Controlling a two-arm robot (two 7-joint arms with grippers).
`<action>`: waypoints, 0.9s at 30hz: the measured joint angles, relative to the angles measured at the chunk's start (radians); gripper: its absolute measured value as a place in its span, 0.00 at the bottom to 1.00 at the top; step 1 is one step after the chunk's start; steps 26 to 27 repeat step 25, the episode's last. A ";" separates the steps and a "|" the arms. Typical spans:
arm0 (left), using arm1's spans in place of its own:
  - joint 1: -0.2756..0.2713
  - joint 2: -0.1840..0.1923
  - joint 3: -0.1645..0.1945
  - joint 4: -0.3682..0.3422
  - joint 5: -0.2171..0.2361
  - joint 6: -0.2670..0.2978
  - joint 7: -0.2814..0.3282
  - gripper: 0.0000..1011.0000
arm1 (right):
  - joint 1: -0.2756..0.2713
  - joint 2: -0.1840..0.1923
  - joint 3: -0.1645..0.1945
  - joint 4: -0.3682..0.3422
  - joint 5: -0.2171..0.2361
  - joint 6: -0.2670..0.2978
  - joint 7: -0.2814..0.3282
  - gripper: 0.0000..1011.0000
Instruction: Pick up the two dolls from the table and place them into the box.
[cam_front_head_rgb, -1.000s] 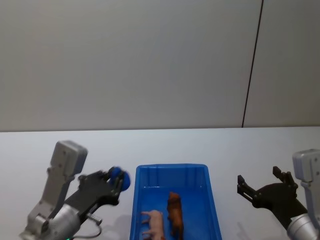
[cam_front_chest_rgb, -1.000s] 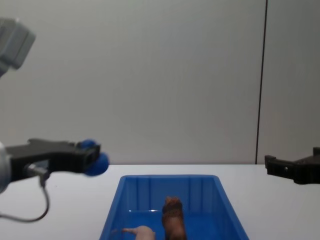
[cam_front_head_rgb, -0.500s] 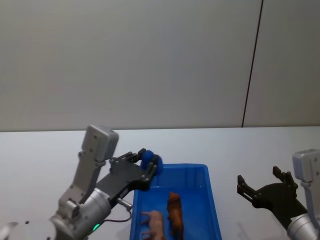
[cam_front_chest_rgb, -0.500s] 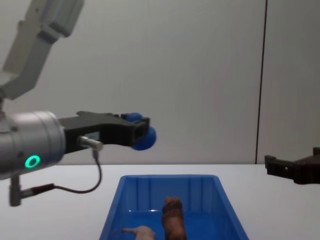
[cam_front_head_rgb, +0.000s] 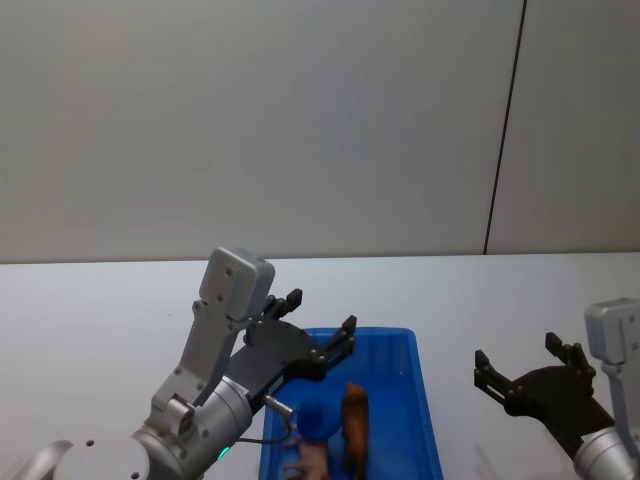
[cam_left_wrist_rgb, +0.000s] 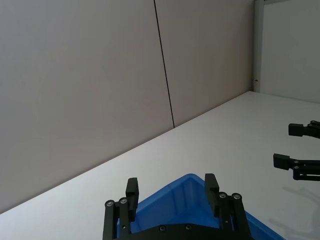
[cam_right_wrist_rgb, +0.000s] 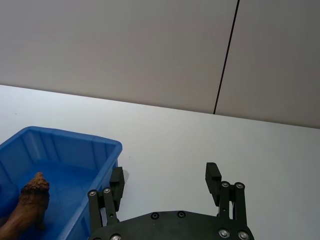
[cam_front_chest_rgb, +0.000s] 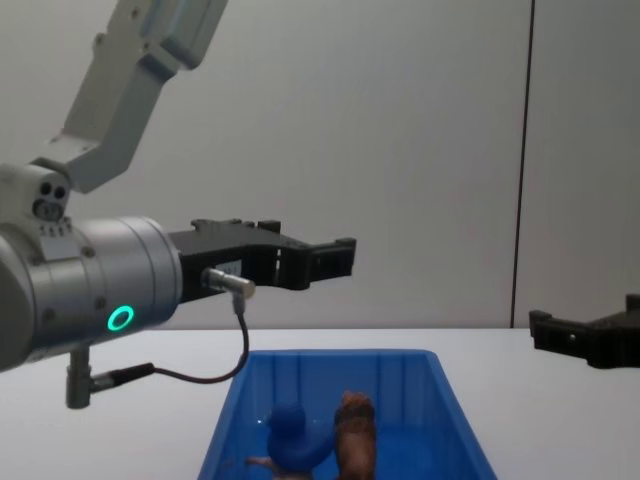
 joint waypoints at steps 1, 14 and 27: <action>0.000 -0.001 0.001 0.000 0.001 0.001 0.001 0.80 | 0.000 0.000 0.000 0.000 0.000 0.000 0.000 0.99; -0.004 -0.014 0.010 -0.003 0.014 0.011 0.011 0.99 | 0.000 0.000 0.000 0.000 0.000 0.000 0.000 0.99; -0.005 -0.019 0.013 -0.005 0.018 0.014 0.015 0.99 | 0.000 0.000 0.000 0.000 0.000 0.000 0.000 0.99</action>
